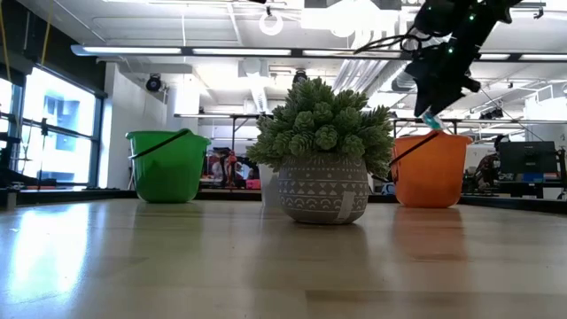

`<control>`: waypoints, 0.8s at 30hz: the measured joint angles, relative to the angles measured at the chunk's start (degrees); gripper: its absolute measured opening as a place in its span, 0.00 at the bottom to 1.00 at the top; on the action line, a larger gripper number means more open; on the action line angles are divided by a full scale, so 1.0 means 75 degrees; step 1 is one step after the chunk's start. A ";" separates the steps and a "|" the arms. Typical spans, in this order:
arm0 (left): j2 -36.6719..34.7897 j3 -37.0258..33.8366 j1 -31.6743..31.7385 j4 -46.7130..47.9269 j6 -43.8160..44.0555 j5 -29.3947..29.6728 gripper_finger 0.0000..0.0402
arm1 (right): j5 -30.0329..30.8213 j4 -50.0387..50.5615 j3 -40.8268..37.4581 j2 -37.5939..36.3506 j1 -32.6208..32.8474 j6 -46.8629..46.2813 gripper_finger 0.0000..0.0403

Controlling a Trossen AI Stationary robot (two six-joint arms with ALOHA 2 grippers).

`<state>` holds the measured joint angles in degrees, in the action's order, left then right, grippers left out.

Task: Sort candy
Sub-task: Put the transparent candy into the orange bucket

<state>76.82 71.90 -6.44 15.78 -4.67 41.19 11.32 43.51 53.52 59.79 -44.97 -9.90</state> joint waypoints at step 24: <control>0.0000 0.0000 0.0000 0.0473 0.0015 0.0027 0.30 | 0.0203 -0.0571 0.0000 0.0026 0.0333 -0.6032 0.48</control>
<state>76.82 71.90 -6.44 19.32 -4.56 41.39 12.85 39.23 53.52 59.99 -42.48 -55.14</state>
